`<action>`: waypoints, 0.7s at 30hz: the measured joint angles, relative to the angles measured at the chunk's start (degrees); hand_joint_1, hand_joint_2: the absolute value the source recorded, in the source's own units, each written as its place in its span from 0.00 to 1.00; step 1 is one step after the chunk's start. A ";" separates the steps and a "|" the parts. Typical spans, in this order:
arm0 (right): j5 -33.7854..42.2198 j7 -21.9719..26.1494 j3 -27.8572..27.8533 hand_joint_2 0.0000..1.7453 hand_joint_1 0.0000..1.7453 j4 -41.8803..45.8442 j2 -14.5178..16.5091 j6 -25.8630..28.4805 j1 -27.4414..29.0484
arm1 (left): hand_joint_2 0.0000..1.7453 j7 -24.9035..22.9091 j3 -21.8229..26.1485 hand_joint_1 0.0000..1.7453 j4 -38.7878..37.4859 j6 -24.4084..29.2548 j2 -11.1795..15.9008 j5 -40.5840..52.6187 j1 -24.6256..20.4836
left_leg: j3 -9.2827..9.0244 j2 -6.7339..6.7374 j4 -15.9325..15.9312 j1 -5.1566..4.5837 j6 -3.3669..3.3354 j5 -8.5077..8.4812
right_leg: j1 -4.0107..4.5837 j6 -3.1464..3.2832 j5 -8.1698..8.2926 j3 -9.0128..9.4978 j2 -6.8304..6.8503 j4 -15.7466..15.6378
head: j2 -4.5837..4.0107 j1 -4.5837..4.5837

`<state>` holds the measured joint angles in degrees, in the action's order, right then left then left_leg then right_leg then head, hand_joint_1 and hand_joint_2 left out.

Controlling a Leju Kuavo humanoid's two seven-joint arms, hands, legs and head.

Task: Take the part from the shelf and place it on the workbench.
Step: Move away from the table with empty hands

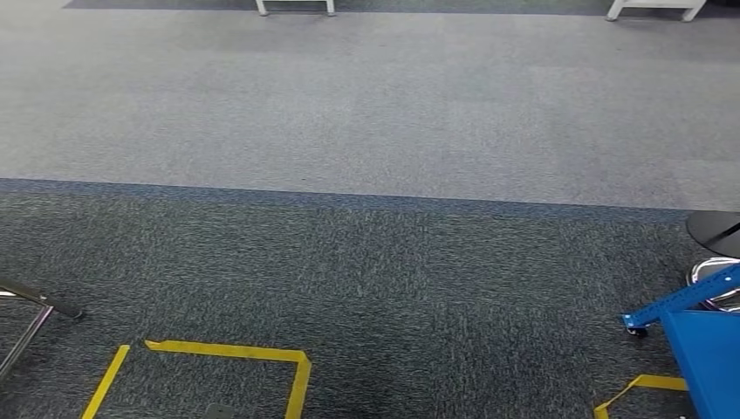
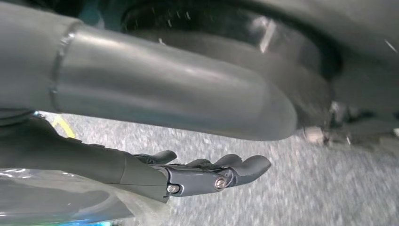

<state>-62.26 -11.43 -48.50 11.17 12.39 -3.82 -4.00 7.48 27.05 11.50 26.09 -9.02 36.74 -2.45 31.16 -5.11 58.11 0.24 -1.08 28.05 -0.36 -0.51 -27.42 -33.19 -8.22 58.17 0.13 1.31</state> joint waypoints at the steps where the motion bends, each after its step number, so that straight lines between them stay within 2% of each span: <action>1: -0.01 0.00 0.08 0.00 0.00 -0.02 0.02 0.00 0.11 | 0.00 0.00 -0.09 0.00 0.00 0.04 -0.01 0.02 -0.06 | -0.11 0.75 -0.31 0.02 -0.09 -0.19 | -0.08 -0.33 -0.05 -0.38 0.39 0.19 | 0.00 -0.03; 3: -0.02 -0.02 0.12 0.00 0.00 -0.04 0.02 0.04 0.16 | 0.00 0.00 -0.20 0.00 0.00 0.10 -0.03 0.05 -0.09 | -0.46 2.46 -1.09 0.18 -0.44 -0.53 | 0.07 -0.85 -1.79 -2.07 3.43 2.80 | 0.00 0.12; 4: -0.02 -0.02 0.13 0.00 0.00 -0.03 0.02 0.07 0.03 | 0.00 0.00 -0.23 0.00 0.00 0.11 -0.05 0.07 -0.06 | -0.56 3.46 -1.29 0.21 -0.58 -0.57 | 0.12 -1.06 -3.51 -3.53 5.47 5.80 | 0.00 0.15; 5: -0.03 -0.03 0.13 0.00 0.00 -0.03 0.01 0.08 -0.11 | 0.00 0.00 -0.25 0.00 0.00 0.11 -0.08 0.07 0.03 | -0.56 4.47 -1.32 0.18 -0.69 -0.52 | 0.12 -1.36 -5.44 -5.45 6.70 9.56 | 0.00 0.22; 6: -0.02 0.02 0.13 0.00 0.00 -0.02 0.01 0.08 -0.20 | 0.00 0.00 -0.26 0.00 0.00 0.11 -0.09 0.08 0.12 | -0.56 5.50 -1.32 0.16 -0.72 -0.46 | 0.02 -1.65 -6.87 -7.19 7.21 13.09 | 0.00 0.21; 7: -0.04 0.05 0.13 0.00 0.00 -0.02 -0.02 0.08 -0.24 | 0.00 -0.01 -0.27 0.00 0.00 0.11 -0.10 0.15 0.17 | -0.58 6.53 -1.31 0.15 -0.71 -0.40 | -0.12 -1.90 -7.43 -8.22 7.48 15.35 | 0.00 0.19; 8: -0.12 0.03 0.13 0.00 0.00 -0.02 -0.04 0.08 -0.24 | 0.00 -0.02 -0.30 0.00 0.00 0.09 -0.10 0.27 0.16 | -0.62 7.43 -1.30 0.17 -0.64 -0.32 | -0.26 -2.12 -6.89 -8.14 7.69 15.52 | 0.00 0.21; 9: -0.32 -0.01 0.15 0.00 0.00 -0.02 -0.06 0.05 -0.24 | 0.00 -0.08 -0.38 0.00 0.00 0.05 -0.12 0.46 0.09 | -0.74 8.21 -1.29 0.21 -0.51 -0.21 | -0.40 -2.27 -5.39 -6.76 8.05 13.31 | 0.00 0.20; 11: -1.31 -0.23 0.44 0.00 0.00 -0.03 -0.08 -0.15 -0.25 | 0.00 -0.30 -0.68 0.00 0.00 -0.41 -0.13 1.03 -0.04 | -1.08 9.50 -1.19 0.17 -0.01 0.15 | -0.40 -2.45 -2.09 -2.02 10.40 5.26 | 0.00 0.25; 12: -1.96 -0.31 0.77 0.00 0.00 -0.03 -0.05 -0.33 -0.26 | 0.00 -0.45 -0.89 0.00 0.00 -0.80 -0.10 1.42 -0.07 | -1.22 10.02 -1.06 0.04 0.31 0.35 | -0.32 -2.19 -1.16 -0.14 11.41 2.07 | 0.00 0.18; 13: -2.58 -0.40 1.18 0.00 0.00 -0.04 -0.02 -0.53 -0.23 | 0.00 -0.62 -1.11 0.00 0.00 -1.21 -0.07 1.88 -0.10 | -1.35 10.48 -0.93 -0.11 0.61 0.51 | -0.20 -1.82 -0.84 0.93 12.11 0.23 | 0.00 0.14; 14: -3.07 -0.49 1.58 0.00 0.00 -0.05 0.01 -0.68 -0.17 | 0.00 -0.80 -1.36 0.00 0.00 -1.51 -0.05 2.38 -0.14 | -1.42 10.92 -0.84 -0.24 0.87 0.58 | -0.01 -1.32 -1.01 1.10 12.01 -0.12 | 0.00 0.08; 16: -3.65 -0.70 2.20 0.00 0.00 -0.07 0.02 -0.88 0.08 | 0.00 -1.26 -1.97 0.00 0.00 -1.80 -0.09 3.32 -0.26 | -1.64 11.40 -0.67 -0.09 1.39 0.81 | -0.03 -0.32 -0.80 0.96 10.81 -0.15 | 0.00 0.04; 18: -3.84 -0.87 2.62 0.00 0.00 -0.09 0.02 -0.98 0.12 | 0.00 -1.82 -2.59 0.00 -0.01 -2.15 -0.17 4.10 -0.32 | -0.89 9.34 1.60 0.22 1.89 2.70 | -0.11 0.54 -0.59 0.95 9.69 -0.29 | 0.00 -0.06; 20: -3.79 -1.03 2.91 0.00 0.00 -0.09 0.02 -1.24 -0.06 | 0.00 -2.48 -3.20 0.00 -0.02 -2.75 -0.22 5.46 -0.16 | 1.95 6.50 8.39 0.34 2.02 6.45 | -0.10 1.12 -0.46 0.93 8.41 -0.35 | 0.00 -0.24; 21: -3.75 -1.09 2.98 0.00 0.00 -0.09 0.01 -1.46 -0.11 | 0.00 -2.83 -3.72 0.00 -0.02 -3.07 -0.22 6.57 0.02 | 3.80 5.90 12.48 0.33 1.96 8.11 | 0.00 1.28 -0.43 0.91 7.65 -0.35 | 0.00 -0.27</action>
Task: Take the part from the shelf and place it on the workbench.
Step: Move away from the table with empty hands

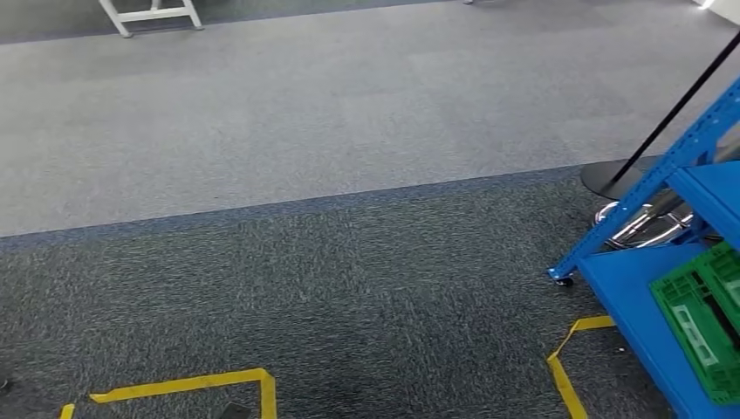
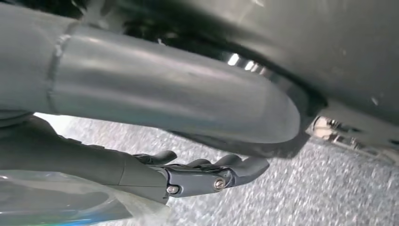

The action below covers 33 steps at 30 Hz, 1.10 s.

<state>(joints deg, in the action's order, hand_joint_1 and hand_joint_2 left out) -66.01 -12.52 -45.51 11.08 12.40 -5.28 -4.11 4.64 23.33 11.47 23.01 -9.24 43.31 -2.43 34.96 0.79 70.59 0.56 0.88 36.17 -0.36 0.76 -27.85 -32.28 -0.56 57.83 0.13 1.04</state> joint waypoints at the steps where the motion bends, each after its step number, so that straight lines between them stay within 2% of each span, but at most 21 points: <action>1: 0.03 -0.04 0.03 0.00 0.00 0.00 -0.02 -0.24 0.02 | 0.00 -0.34 -0.65 0.00 0.00 -0.25 0.01 1.14 0.17 | 1.44 -0.26 2.98 -0.01 -0.11 0.79 | 0.11 0.07 0.03 0.01 -0.84 0.01 | 0.00 -0.02; 2: 0.04 -0.03 0.04 0.00 0.00 0.00 -0.05 -0.42 0.06 | 0.00 -0.65 -1.32 0.00 0.00 -0.42 0.02 2.08 0.30 | 2.09 -0.38 4.02 -0.03 -0.28 0.41 | 0.22 0.11 0.05 0.04 -1.73 0.02 | 0.00 -0.02; 3: 0.05 -0.01 0.04 0.00 0.00 0.00 -0.08 -0.55 0.10 | 0.00 -0.88 -1.91 0.00 0.00 -0.52 0.04 2.69 0.36 | 1.65 -0.60 2.62 -0.03 -0.52 -1.17 | 0.30 0.11 0.07 0.13 -2.63 0.04 | 0.00 -0.02; 4: 0.05 0.02 0.04 0.00 0.00 0.00 -0.09 -0.64 0.09 | 0.00 -1.03 -2.36 0.00 0.00 -0.55 0.05 2.93 0.37 | 0.31 -1.16 -0.70 -0.05 -0.80 -3.51 | 0.33 0.10 0.09 0.25 -3.52 0.05 | 0.00 -0.02; 6: 0.05 0.08 0.05 0.00 0.00 0.00 -0.10 -0.73 -0.03 | 0.00 -1.15 -2.99 0.00 -0.02 -0.58 0.09 3.05 0.39 | -2.78 -4.41 -8.30 0.05 -1.29 -7.28 | 0.32 -0.06 0.13 0.23 -5.06 0.16 | 0.00 0.03; 8: 0.05 0.16 0.05 0.00 0.00 0.00 -0.12 -0.76 -0.19 | 0.00 -1.15 -3.38 0.00 -0.05 -0.62 0.14 3.11 0.37 | -4.12 -6.70 -11.98 0.07 -1.29 -7.97 | 0.10 -0.65 0.37 -0.38 -6.41 0.31 | 0.00 0.00; 10: 0.04 0.20 0.05 0.00 0.00 0.00 -0.14 -0.77 -0.22 | 0.00 -1.19 -3.60 0.00 -0.07 -0.62 0.14 3.20 0.28 | -4.33 -5.72 -12.86 0.01 -1.35 -7.92 | -0.21 -1.48 0.69 -1.14 -7.56 0.26 | 0.00 -0.06; 12: 0.03 0.16 0.06 0.00 0.00 0.00 -0.18 -0.76 -0.23 | 0.00 -1.23 -3.91 0.00 -0.07 -0.61 0.08 3.67 0.19 | -4.62 -4.08 -13.64 0.08 -1.89 -8.31 | -0.14 -1.98 -0.30 -2.34 -5.55 1.71 | 0.00 0.08; 14: 0.05 0.12 0.06 0.00 0.00 0.00 -0.25 -0.75 -0.39 | 0.00 -1.31 -4.37 0.00 -0.07 -0.66 0.02 4.41 0.22 | -4.79 -2.12 -14.06 0.01 -2.29 -8.45 | 0.02 -2.33 -3.59 -5.33 -1.78 7.52 | 0.00 0.31; 16: 0.14 0.19 0.05 0.00 0.00 0.00 -0.36 -0.77 -0.53 | 0.00 -1.52 -4.70 0.00 -0.07 -0.70 -0.01 4.82 0.42 | -4.77 0.00 -14.02 -0.13 -2.38 -8.35 | -0.07 -2.79 -6.52 -8.68 -0.20 14.53 | 0.00 0.42; 17: 0.18 0.23 0.05 0.00 0.00 0.00 -0.44 -0.77 -0.55 | 0.00 -1.65 -4.79 0.00 -0.07 -0.69 -0.04 4.90 0.48 | -4.79 1.00 -14.00 -0.16 -2.36 -8.29 | -0.17 -2.98 -6.64 -9.19 0.09 15.92 | 0.00 0.40; 18: 0.20 0.24 0.05 0.00 0.00 0.00 -0.52 -0.78 -0.55 | 0.00 -1.79 -4.87 0.00 -0.07 -0.69 -0.08 4.97 0.46 | -4.83 1.89 -13.97 -0.15 -2.29 -8.20 | -0.28 -3.14 -5.67 -8.46 0.41 14.97 | 0.00 0.42; 20: 0.21 0.13 0.05 0.00 0.00 0.00 -0.71 -0.89 -0.47 | 0.00 -2.16 -5.01 0.00 -0.07 -0.69 -0.19 5.07 0.28 | -5.09 3.33 -13.88 -0.13 -1.93 -7.91 | -0.43 -3.34 -2.31 -4.11 2.22 7.49 | 0.00 0.43; 22: 0.31 -0.17 0.04 0.00 0.00 -0.01 -0.88 -1.27 -0.39 | 0.00 -2.74 -5.07 0.00 -0.07 -0.59 -0.25 5.28 0.16 | -5.33 4.41 -13.63 -0.40 -1.31 -7.53 | -0.29 -2.90 -0.59 -0.40 4.37 1.16 | 0.00 0.37; 23: 0.38 -0.40 0.04 0.00 0.00 -0.02 -0.92 -1.47 -0.31 | 0.00 -3.02 -5.10 0.00 -0.07 -0.50 -0.30 5.43 0.12 | -5.43 4.87 -13.53 -0.57 -1.05 -7.41 | -0.15 -2.57 -0.62 0.19 4.88 0.11 | 0.00 0.32; 25: 0.49 -0.74 0.03 0.00 0.00 -0.02 -0.96 -1.65 -0.04 | 0.00 -3.35 -5.18 0.00 -0.07 -0.35 -0.46 5.63 0.00 | -5.62 5.72 -13.51 -0.58 -0.57 -7.27 | 0.01 -1.72 -0.55 0.12 3.78 0.13 | 0.00 0.22; 26: 0.51 -0.81 0.03 0.00 0.00 -0.02 -0.97 -1.67 0.08 | 0.00 -3.38 -5.21 0.00 -0.07 -0.35 -0.56 5.60 -0.10 | -5.64 5.31 -13.22 -0.43 -0.26 -6.88 | -0.02 -1.37 -0.46 0.08 3.20 0.06 | 0.00 0.17; 28: 0.49 -0.84 0.03 0.00 0.00 -0.02 -1.00 -1.66 0.05 | 0.00 -3.38 -5.25 0.00 -0.07 -0.44 -0.71 5.42 -0.21 | -4.46 2.83 -9.99 -0.12 0.24 -4.50 | -0.14 -0.61 -0.25 0.15 1.92 -0.10 | 0.00 0.01; 29: 0.48 -0.84 0.03 0.00 0.00 -0.02 -1.01 -1.66 -0.03 | 0.00 -3.38 -5.26 0.00 -0.07 -0.50 -0.75 5.35 -0.20 | -3.03 1.25 -6.60 -0.03 0.32 -2.63 | -0.12 -0.34 -0.20 0.14 1.27 -0.12 | 0.00 -0.10; 31: 0.41 -0.80 0.03 0.00 0.00 -0.02 -1.02 -1.65 -0.09 | 0.00 -3.58 -5.26 0.00 -0.07 -0.73 -0.78 5.27 -0.05 | 0.62 -0.08 1.21 -0.02 0.19 0.52 | 0.08 0.00 -0.16 0.14 -0.28 -0.10 | 0.00 -0.16; 33: 0.16 -0.69 0.04 0.00 0.00 -0.02 -1.03 -1.65 -0.01 | 0.00 -4.31 -5.27 0.00 -0.07 -1.19 -0.75 5.46 0.08 | 2.01 -0.39 3.39 -0.07 -0.19 -0.25 | 0.31 0.09 -0.14 0.24 -2.08 -0.05 | 0.00 -0.17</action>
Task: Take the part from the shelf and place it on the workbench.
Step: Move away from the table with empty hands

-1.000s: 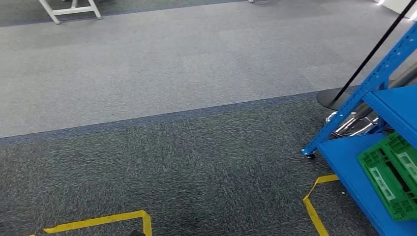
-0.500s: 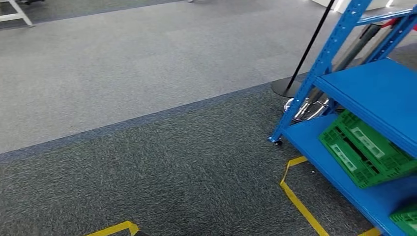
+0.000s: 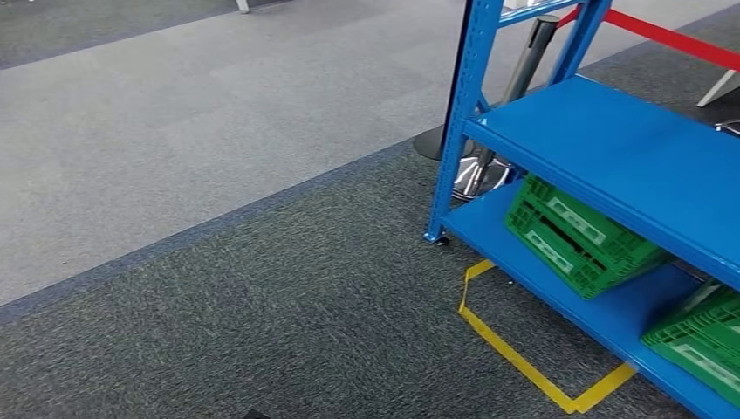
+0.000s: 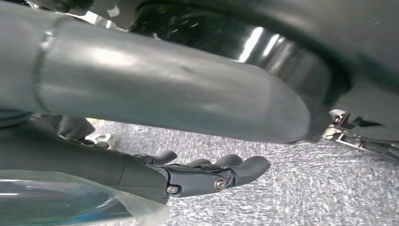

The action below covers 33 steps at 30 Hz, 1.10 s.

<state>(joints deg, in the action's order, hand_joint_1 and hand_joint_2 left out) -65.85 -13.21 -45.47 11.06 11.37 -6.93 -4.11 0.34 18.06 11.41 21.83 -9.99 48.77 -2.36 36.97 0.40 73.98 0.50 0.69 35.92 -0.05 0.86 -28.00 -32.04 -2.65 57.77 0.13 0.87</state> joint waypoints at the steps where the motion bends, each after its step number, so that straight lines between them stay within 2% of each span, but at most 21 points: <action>1: -0.22 0.05 0.01 0.00 0.00 0.00 -0.01 0.00 0.00 | 0.00 -0.49 -0.05 0.00 0.00 -0.22 0.01 0.19 0.01 | -0.81 -0.33 -2.27 -0.05 -0.29 -2.01 | 0.06 0.00 0.01 0.12 -0.91 0.02 | 0.00 0.01; 3: -0.84 -0.02 0.04 0.00 0.00 0.00 0.00 0.00 -0.09 | 0.00 -1.18 -0.16 0.00 -0.01 -0.39 0.04 0.45 0.00 | -3.89 -2.90 -9.97 -0.10 -0.91 -6.38 | 0.12 -0.10 0.01 0.25 -2.51 0.11 | 0.00 0.03; 5: -1.60 -0.25 0.22 0.00 0.00 0.00 0.01 0.01 -0.16 | 0.00 -1.75 -0.19 0.00 -0.02 -0.41 0.14 0.38 -0.01 | -5.93 -5.26 -15.10 -0.10 -1.18 -7.83 | 0.00 -0.54 0.18 -0.15 -3.98 0.23 | 0.00 0.03; 6: -1.90 -0.35 0.33 0.00 0.00 0.00 0.02 0.07 -0.14 | 0.00 -2.08 -0.18 0.00 -0.02 -0.42 0.20 0.30 -0.04 | -6.15 -5.45 -15.75 -0.14 -1.21 -7.58 | -0.11 -0.90 0.34 -0.46 -4.65 0.22 | 0.00 0.02; 8: -2.27 -0.40 0.48 0.00 0.00 0.00 0.02 0.27 -0.01 | 0.00 -3.29 -0.16 0.00 -0.02 -0.45 0.27 0.24 -0.10 | -6.38 -4.13 -16.53 -0.10 -1.38 -7.77 | -0.29 -1.60 0.53 -1.21 -5.32 0.17 | 0.00 0.02; 10: -2.48 -0.46 0.63 0.00 0.00 0.01 0.01 0.64 -0.06 | 0.00 -4.68 -0.14 0.00 -0.02 -0.49 0.27 0.30 -0.10 | -6.64 -2.48 -17.38 0.08 -1.82 -8.18 | -0.09 -2.03 -0.97 -2.67 -2.81 2.44 | 0.00 0.32; 12: -2.57 -0.52 0.83 0.00 0.00 0.03 -0.01 0.96 -0.39 | 0.00 -5.45 -0.12 0.00 -0.02 -0.54 0.35 0.37 0.05 | -6.69 -0.60 -17.64 0.04 -2.10 -8.29 | 0.03 -2.37 -4.47 -5.82 0.60 9.03 | 0.00 0.59; 14: -2.58 -0.53 0.92 0.00 0.00 0.08 -0.06 1.05 -0.61 | 0.00 -5.90 -0.09 0.00 -0.02 -0.56 0.51 0.39 0.23 | -6.68 1.38 -17.59 -0.02 -2.13 -8.19 | -0.04 -2.78 -6.64 -8.64 1.69 15.14 | 0.00 0.60; 15: -2.57 -0.57 0.92 0.00 0.00 0.10 -0.08 1.05 -0.62 | 0.00 -6.07 -0.07 0.00 -0.02 -0.57 0.56 0.39 0.24 | -6.70 2.26 -17.57 0.00 -2.08 -8.12 | -0.11 -2.97 -6.23 -8.71 1.92 15.63 | 0.00 0.61; 17: -2.57 -0.78 0.94 0.00 0.00 0.14 -0.14 1.03 -0.61 | 0.00 -6.24 -0.04 0.00 -0.02 -0.55 0.60 0.47 0.13 | -6.82 3.70 -17.44 0.05 -1.80 -7.89 | -0.33 -3.27 -2.91 -5.57 3.05 10.35 | 0.00 0.62; 18: -2.57 -0.89 0.95 0.00 0.00 0.16 -0.15 1.01 -0.59 | 0.00 -6.23 -0.02 0.00 -0.02 -0.50 0.61 0.51 0.06 | -6.92 4.28 -17.33 0.00 -1.56 -7.73 | -0.30 -3.42 -1.63 -3.40 4.64 6.43 | 0.00 0.62; 20: -2.57 -0.95 1.06 0.00 0.00 0.16 -0.08 0.96 -0.57 | 0.00 -6.06 0.09 0.00 -0.02 -0.27 0.71 0.57 0.05 | -7.00 5.32 -16.84 -0.44 -0.94 -7.26 | -0.14 -2.87 -0.57 -0.40 7.26 1.07 | 0.00 0.71; 21: -2.59 -0.93 1.15 0.00 0.00 0.16 -0.03 0.94 -0.54 | 0.00 -5.91 0.19 0.00 -0.02 -0.12 0.77 0.56 0.07 | -7.10 5.87 -16.67 -0.68 -0.71 -7.09 | 0.00 -2.40 -0.88 -0.09 7.71 0.47 | 0.00 0.67; 23: -2.62 -0.90 1.28 0.00 0.00 0.14 0.04 0.96 -0.33 | 0.00 -5.53 0.34 0.00 -0.02 0.14 0.85 0.55 0.05 | -7.33 6.88 -16.46 -0.79 -0.40 -6.77 | -0.01 -1.43 -0.79 -0.18 6.42 0.57 | 0.00 0.56; 24: -2.65 -0.86 1.31 0.00 0.00 0.14 0.04 0.97 -0.22 | 0.00 -5.31 0.38 0.00 -0.02 0.22 0.86 0.54 0.01 | -7.31 6.35 -15.94 -0.66 -0.18 -6.22 | -0.05 -1.12 -0.71 -0.22 5.76 0.61 | 0.00 0.46; 25: -2.68 -0.84 1.32 0.00 0.00 0.13 0.05 0.98 -0.21 | 0.00 -5.13 0.41 0.00 -0.02 0.29 0.86 0.54 -0.02 | -6.83 5.12 -14.56 -0.48 0.03 -5.15 | -0.10 -0.78 -0.60 -0.23 5.06 0.60 | 0.00 0.36; 27: -2.75 -0.80 1.35 0.00 0.00 0.13 0.08 1.04 -0.42 | 0.00 -4.97 0.47 0.00 -0.02 0.35 0.86 0.56 0.06 | -4.03 1.73 -8.00 -0.22 0.33 -1.53 | -0.08 -0.19 -0.42 -0.26 3.58 0.58 | 0.00 0.07; 29: -3.02 -0.68 1.37 0.00 0.00 0.13 0.08 1.45 -0.51 | 0.00 -5.01 0.56 0.00 -0.02 0.42 0.86 0.58 0.35 | -0.39 0.32 -0.61 -0.24 0.22 1.03 | 0.14 0.22 -0.35 -0.28 2.11 0.58 | 0.00 -0.08; 30: -3.29 -0.56 1.40 0.00 0.00 0.13 0.08 1.91 -0.41 | 0.00 -5.02 0.62 0.00 -0.02 0.50 0.86 0.58 0.49 | 0.52 0.16 0.75 -0.29 0.02 0.74 | 0.29 0.34 -0.33 -0.23 1.47 0.58 | 0.00 -0.14; 31: -3.62 -0.43 1.47 0.00 0.00 0.13 0.08 2.46 -0.30 | 0.00 -5.01 0.69 0.00 -0.02 0.64 0.86 0.57 0.57 | 0.46 0.09 -0.14 -0.37 -0.29 -0.68 | 0.44 0.41 -0.33 -0.14 0.93 0.58 | 0.00 -0.15; 33: -4.25 -0.27 1.73 0.00 0.00 0.13 0.10 3.29 -0.08 | 0.00 -4.84 0.86 0.00 -0.02 1.08 0.87 0.44 0.53 | -2.10 -0.33 -7.26 -0.76 -1.29 -5.23 | 0.61 0.44 -0.33 0.05 0.18 0.58 | 0.00 -0.14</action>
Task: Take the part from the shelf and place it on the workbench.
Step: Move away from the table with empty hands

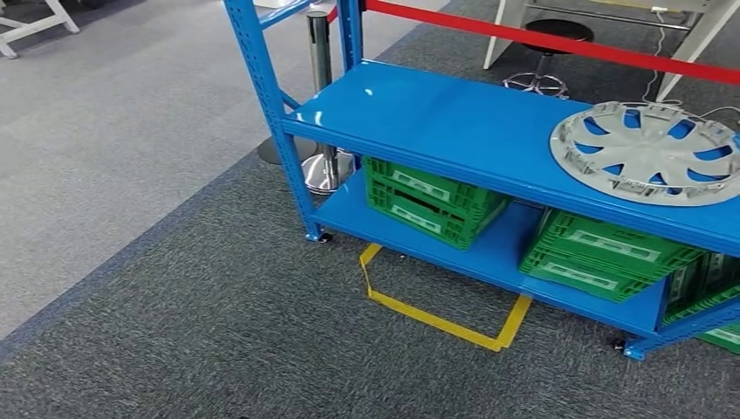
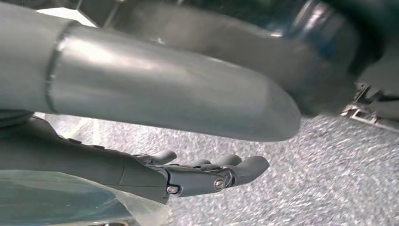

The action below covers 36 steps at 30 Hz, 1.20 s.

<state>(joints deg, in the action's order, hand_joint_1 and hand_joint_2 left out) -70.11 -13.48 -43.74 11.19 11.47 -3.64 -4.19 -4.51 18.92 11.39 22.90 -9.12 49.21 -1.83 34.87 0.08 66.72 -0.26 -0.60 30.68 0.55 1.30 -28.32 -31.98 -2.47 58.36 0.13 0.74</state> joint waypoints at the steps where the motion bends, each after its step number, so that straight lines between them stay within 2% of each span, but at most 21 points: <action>1: -0.21 0.08 0.14 0.00 0.00 -0.01 0.02 0.08 0.05 | 0.00 0.21 0.13 0.00 0.00 0.26 0.03 -0.18 -0.10 | -1.48 -0.29 -3.86 -0.20 -0.46 -1.61 | 0.12 -0.07 -0.04 -0.01 -0.21 0.06 | 0.00 0.01; 3: -0.44 0.29 0.39 0.00 0.00 -0.03 0.07 -0.18 0.12 | 0.00 0.77 0.47 0.00 0.00 0.66 0.08 -0.55 -0.32 | -3.01 -0.76 -8.03 -0.54 -0.84 -2.73 | 0.14 -0.41 -0.04 -0.27 -0.36 0.13 | 0.00 0.04; 5: -0.47 0.44 0.54 0.00 0.00 -0.03 0.03 -0.38 0.20 | 0.00 1.18 0.87 0.00 0.00 0.80 0.10 -0.69 -0.38 | -3.09 -0.70 -8.63 -0.55 -0.85 -2.91 | 0.11 -0.98 0.04 -0.55 -0.43 0.05 | 0.00 0.02; 7: -0.47 0.48 0.61 0.00 0.00 -0.02 -0.04 -0.40 0.24 | 0.00 1.30 1.19 0.00 0.00 0.89 0.13 -0.74 -0.39 | -3.22 -0.45 -9.42 -0.23 -1.18 -3.40 | 0.11 -1.59 -0.99 -1.31 0.16 1.12 | 0.00 0.20; 9: -0.48 0.48 0.69 0.00 0.00 -0.01 -0.10 -0.40 0.16 | 0.00 1.43 1.31 0.00 0.00 0.99 0.09 -0.68 -0.39 | -3.24 -0.19 -9.92 0.05 -1.52 -3.42 | -0.08 -2.21 -3.96 -3.77 1.13 6.18 | 0.00 0.49; 11: -0.50 0.56 0.76 0.00 0.00 0.04 -0.11 -0.35 0.05 | 0.00 1.52 1.37 0.00 0.00 1.27 0.04 -0.60 -0.15 | -3.25 0.19 -9.95 0.09 -1.68 -2.97 | -0.41 -2.86 -6.79 -7.21 1.60 13.56 | 0.00 0.55; 12: -0.54 0.59 0.79 0.00 0.00 0.08 -0.13 -0.30 0.03 | 0.00 1.54 1.42 0.00 0.00 1.47 0.04 -0.58 -0.01 | -3.39 0.46 -9.94 0.12 -1.64 -2.78 | -0.55 -3.17 -7.01 -8.11 1.72 15.57 | 0.00 0.52; 13: -0.61 0.58 0.84 0.00 0.00 0.13 -0.14 -0.24 0.03 | 0.00 1.53 1.46 0.00 0.00 1.65 0.01 -0.58 0.06 | -3.61 0.68 -9.93 0.17 -1.52 -2.62 | -0.71 -3.45 -6.23 -7.97 1.82 15.50 | 0.00 0.53; 15: -0.86 0.42 0.96 0.00 0.00 0.17 -0.15 -0.17 0.08 | 0.00 1.52 1.55 0.00 0.00 1.87 -0.10 -0.58 0.10 | -4.39 0.88 -9.89 0.37 -0.96 -2.28 | -1.14 -3.94 -2.43 -4.43 2.23 8.89 | 0.00 0.54; 16: -1.02 0.35 1.01 0.00 0.00 0.16 -0.12 -0.17 0.13 | 0.00 1.51 1.61 0.00 0.00 1.92 -0.13 -0.58 0.09 | -4.73 0.89 -9.81 0.35 -0.55 -2.03 | -1.22 -4.15 -1.20 -2.38 2.53 5.00 | 0.00 0.61; 17: -1.17 0.32 1.04 0.00 0.00 0.15 -0.09 -0.19 0.17 | 0.00 1.51 1.69 0.00 0.00 1.97 -0.14 -0.58 0.09 | -4.95 0.89 -9.68 0.28 -0.15 -1.76 | -1.27 -3.93 -0.67 -0.61 2.75 1.94 | 0.00 0.67; 18: -1.26 0.33 1.07 0.00 0.00 0.14 -0.06 -0.23 0.24 | 0.00 1.51 1.77 0.00 0.00 2.01 -0.13 -0.57 0.09 | -5.04 0.89 -9.57 0.17 0.19 -1.52 | -1.23 -3.54 -0.88 0.37 2.90 0.35 | 0.00 0.64; 22: -1.13 0.60 1.08 0.00 0.00 0.14 -0.06 -0.32 0.52 | 0.00 1.50 1.93 0.00 0.00 1.96 -0.13 -0.19 -0.14 | -5.13 0.91 -8.37 0.24 1.26 -0.40 | -1.10 -1.36 -2.26 1.70 2.63 -0.26 | 0.00 0.05; 24: -1.12 0.72 1.08 0.00 0.00 0.16 -0.08 -0.35 0.47 | 0.00 1.47 2.00 0.00 0.00 1.91 -0.14 -0.07 -0.27 | -2.45 0.72 -2.81 0.33 1.71 1.55 | -1.12 -0.58 -3.06 2.86 2.58 -0.38 | 0.00 -0.23; 26: -1.12 0.74 1.08 0.00 0.00 0.16 -0.10 -0.37 0.53 | 0.00 1.39 2.08 0.00 0.00 1.87 -0.15 -0.05 -0.17 | 2.88 0.65 5.87 0.33 1.84 3.77 | -0.94 -0.22 -4.25 4.17 2.40 -0.39 | 0.00 -0.34; 27: -1.12 0.74 1.08 0.00 0.00 0.16 -0.10 -0.38 0.65 | 0.00 1.33 2.13 0.00 0.00 1.85 -0.15 -0.05 -0.02 | 5.22 0.63 8.79 0.31 1.73 3.70 | -0.83 -0.20 -4.91 4.95 2.20 -0.39 | 0.00 -0.35; 28: -1.12 0.74 1.08 0.00 0.00 0.16 -0.11 -0.38 0.77 | 0.00 1.27 2.17 0.00 0.00 1.84 -0.14 -0.05 0.13 | 6.65 0.59 9.53 0.24 1.48 2.31 | -0.73 -0.19 -5.61 5.73 1.97 -0.41 | 0.00 -0.34; 30: -1.12 0.74 1.08 0.00 0.00 0.16 -0.10 -0.41 0.92 | 0.00 1.18 2.26 0.00 0.00 1.84 -0.11 -0.05 0.31 | 6.61 0.37 4.36 -0.18 0.58 -3.79 | -0.62 -0.18 -7.16 7.57 1.59 -0.58 | 0.00 -0.35; 32: -1.13 0.74 1.08 0.00 0.00 0.11 -0.07 -0.51 1.01 | 0.00 1.10 2.37 0.00 -0.01 1.85 -0.05 -0.04 0.34 | 5.02 0.00 -1.78 -0.83 -0.55 -7.80 | -0.68 -0.40 -8.50 9.32 1.39 -1.35 | 0.00 -0.34; 34: -1.14 0.78 1.08 0.00 0.00 0.06 -0.02 -0.64 0.97 | 0.00 1.01 2.45 0.00 -0.02 1.86 0.03 0.01 0.31 | 3.55 -0.20 -4.71 -1.28 -1.55 -7.05 | -0.75 -1.02 -8.88 10.65 1.41 -2.57 | 0.00 -0.46; 36: -1.16 0.81 1.08 0.00 0.00 0.06 -0.02 -0.71 0.85 | 0.00 0.95 2.50 0.00 -0.02 1.90 0.04 0.05 0.28 | 1.68 -0.18 -7.35 -1.19 -2.10 -5.79 | -0.67 -1.89 -7.71 11.42 1.63 -2.82 | 0.01 -0.58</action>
<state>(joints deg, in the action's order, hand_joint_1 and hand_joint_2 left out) -71.26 -12.67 -42.66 11.25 11.46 -4.35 -3.34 -3.56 21.42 11.37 24.80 -9.08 49.27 -1.55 36.55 -0.10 59.37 -1.45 -2.69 24.89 -0.12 -0.59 -36.03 -20.57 -0.84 55.54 0.14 0.15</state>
